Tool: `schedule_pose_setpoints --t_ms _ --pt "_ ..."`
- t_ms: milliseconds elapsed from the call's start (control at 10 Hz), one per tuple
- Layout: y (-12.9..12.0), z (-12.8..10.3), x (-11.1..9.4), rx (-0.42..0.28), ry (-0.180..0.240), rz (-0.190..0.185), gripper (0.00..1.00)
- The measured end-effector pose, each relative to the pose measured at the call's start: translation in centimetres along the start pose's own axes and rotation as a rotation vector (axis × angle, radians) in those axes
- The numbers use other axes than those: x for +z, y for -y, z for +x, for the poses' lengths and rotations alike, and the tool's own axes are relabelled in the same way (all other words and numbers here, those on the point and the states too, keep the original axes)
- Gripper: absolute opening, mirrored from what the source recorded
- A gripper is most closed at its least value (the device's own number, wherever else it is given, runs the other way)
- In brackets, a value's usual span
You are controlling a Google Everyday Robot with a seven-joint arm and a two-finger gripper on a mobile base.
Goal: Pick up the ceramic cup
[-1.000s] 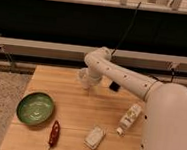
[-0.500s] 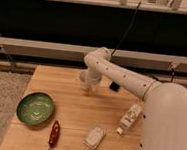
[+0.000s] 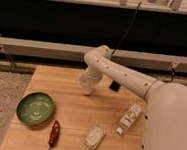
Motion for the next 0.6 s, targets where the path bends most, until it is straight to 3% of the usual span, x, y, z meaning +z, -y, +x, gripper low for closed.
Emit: schedule_pose_setpoints --t_ms 600 --pt "0.1 0.4 -2.8 -0.036 -0.008 0.006 0.04"
